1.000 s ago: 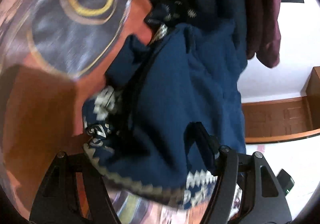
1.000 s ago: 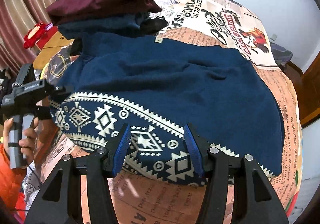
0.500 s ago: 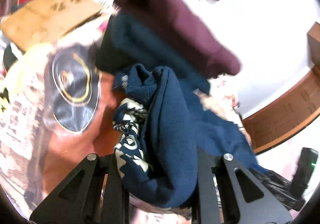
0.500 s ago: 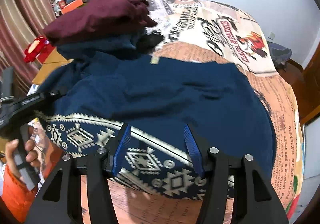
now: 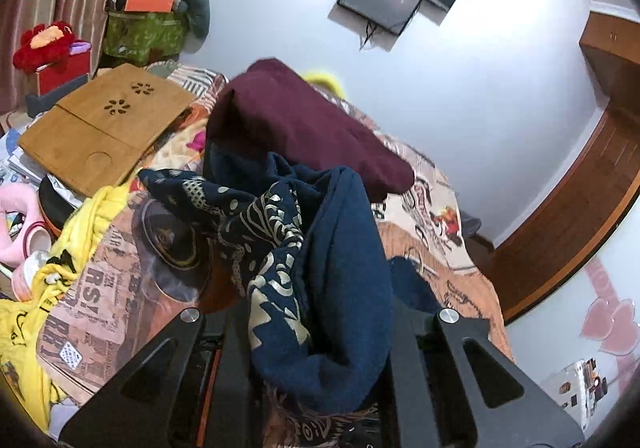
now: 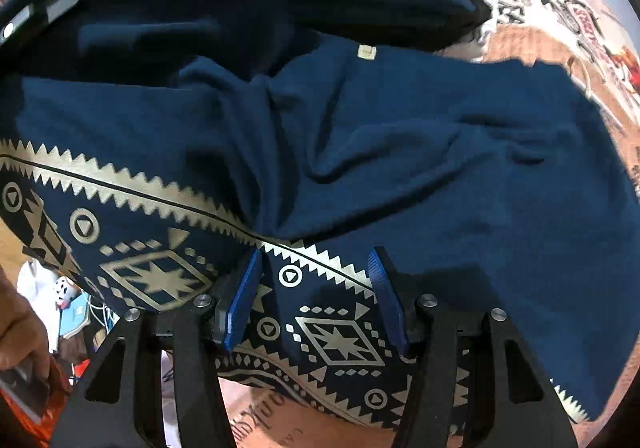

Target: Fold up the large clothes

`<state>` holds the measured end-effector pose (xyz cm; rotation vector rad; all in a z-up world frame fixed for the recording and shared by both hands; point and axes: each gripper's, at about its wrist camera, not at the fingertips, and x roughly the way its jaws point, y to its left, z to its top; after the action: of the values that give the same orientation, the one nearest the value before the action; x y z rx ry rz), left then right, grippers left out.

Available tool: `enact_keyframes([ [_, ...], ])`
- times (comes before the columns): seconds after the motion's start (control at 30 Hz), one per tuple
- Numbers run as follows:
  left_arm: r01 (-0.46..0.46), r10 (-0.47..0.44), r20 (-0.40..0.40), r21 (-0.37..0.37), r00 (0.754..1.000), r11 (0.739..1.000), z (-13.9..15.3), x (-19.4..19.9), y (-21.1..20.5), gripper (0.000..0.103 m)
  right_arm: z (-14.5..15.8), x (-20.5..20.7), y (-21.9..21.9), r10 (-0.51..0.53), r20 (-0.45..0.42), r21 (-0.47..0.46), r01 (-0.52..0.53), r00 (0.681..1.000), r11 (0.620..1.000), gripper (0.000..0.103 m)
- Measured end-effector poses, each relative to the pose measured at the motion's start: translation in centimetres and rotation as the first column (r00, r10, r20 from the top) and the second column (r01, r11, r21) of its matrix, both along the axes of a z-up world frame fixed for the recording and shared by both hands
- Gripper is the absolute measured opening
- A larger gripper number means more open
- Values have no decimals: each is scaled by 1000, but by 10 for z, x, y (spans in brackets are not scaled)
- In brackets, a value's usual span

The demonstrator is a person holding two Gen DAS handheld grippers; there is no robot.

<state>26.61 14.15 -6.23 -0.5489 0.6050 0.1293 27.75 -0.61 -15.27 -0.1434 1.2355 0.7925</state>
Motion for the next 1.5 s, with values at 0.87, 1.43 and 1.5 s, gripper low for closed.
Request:
enact_keyframes([
  [0.87, 654, -574, -360, 157, 736, 740, -82, 70, -246, 51, 78, -4, -241, -436, 188, 47, 436, 880, 899, 52],
  [1.43, 444, -378, -242, 344, 893, 827, -18, 21, -129, 96, 108, 5, -157, -286, 286, 118, 262, 915, 958, 64],
  [1.5, 444, -358, -288, 338, 888, 830, -31, 25, -119, 96, 102, 8, -147, -261, 281, 104, 241, 924, 965, 64],
])
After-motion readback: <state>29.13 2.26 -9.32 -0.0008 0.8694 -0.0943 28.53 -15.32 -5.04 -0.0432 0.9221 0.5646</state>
